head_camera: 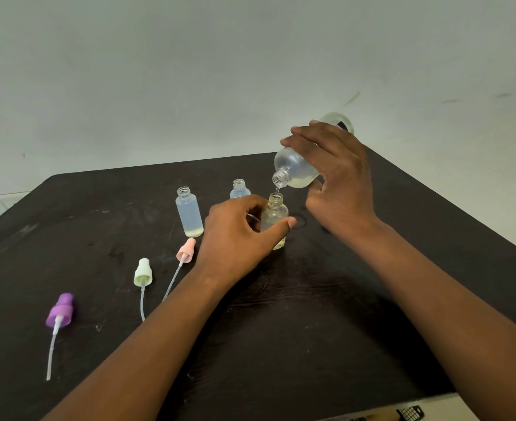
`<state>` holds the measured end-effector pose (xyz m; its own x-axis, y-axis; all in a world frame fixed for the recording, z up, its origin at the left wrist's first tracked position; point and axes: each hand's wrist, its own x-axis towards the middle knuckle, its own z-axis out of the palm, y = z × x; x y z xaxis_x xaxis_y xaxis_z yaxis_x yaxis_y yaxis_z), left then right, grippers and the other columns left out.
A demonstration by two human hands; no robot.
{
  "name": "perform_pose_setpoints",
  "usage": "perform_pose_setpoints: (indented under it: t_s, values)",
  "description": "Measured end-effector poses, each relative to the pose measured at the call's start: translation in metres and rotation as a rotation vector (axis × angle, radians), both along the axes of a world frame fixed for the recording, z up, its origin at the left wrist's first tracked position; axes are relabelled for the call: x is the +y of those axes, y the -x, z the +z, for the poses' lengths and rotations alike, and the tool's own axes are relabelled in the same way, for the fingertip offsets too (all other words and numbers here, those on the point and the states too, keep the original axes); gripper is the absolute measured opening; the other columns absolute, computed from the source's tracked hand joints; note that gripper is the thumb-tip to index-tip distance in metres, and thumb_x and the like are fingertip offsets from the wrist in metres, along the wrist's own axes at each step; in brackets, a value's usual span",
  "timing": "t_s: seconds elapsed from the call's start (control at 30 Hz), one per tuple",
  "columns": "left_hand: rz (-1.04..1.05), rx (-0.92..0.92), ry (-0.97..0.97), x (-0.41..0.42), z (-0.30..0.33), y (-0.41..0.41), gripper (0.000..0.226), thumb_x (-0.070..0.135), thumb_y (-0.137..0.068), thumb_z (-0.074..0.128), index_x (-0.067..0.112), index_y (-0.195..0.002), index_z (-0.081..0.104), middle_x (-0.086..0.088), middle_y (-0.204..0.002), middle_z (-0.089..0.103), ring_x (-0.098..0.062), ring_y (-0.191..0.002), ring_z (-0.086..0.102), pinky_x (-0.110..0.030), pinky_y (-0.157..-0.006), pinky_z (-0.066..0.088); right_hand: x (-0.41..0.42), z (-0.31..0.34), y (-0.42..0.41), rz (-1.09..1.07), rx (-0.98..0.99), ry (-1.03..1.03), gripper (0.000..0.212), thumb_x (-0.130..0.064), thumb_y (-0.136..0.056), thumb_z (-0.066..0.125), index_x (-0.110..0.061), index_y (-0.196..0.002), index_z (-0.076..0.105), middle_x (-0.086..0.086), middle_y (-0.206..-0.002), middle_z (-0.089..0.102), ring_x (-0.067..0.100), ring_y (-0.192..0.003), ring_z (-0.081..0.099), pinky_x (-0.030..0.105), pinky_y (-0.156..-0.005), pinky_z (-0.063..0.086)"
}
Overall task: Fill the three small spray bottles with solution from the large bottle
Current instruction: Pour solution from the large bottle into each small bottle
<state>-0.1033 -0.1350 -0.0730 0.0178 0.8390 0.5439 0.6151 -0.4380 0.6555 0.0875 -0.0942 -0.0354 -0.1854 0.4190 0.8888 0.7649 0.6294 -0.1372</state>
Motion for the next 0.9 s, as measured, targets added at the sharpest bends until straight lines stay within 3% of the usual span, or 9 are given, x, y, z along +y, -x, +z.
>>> perform_pose_setpoints:
  t_s: [0.9]
  values:
    - [0.002, 0.009, -0.014, -0.0001, 0.0011, 0.0, 0.05, 0.072, -0.076, 0.073, 0.029, -0.099, 0.081, 0.017, -0.083, 0.075, -0.002, -0.077, 0.071, -0.034, -0.07, 0.064, 0.0004, 0.0006, 0.0001, -0.014, -0.012, -0.01, 0.072, 0.017, -0.063, 0.063, -0.014, -0.127, 0.072, 0.002, -0.135, 0.069, 0.029, -0.135, 0.057, 0.052, -0.109, 0.045]
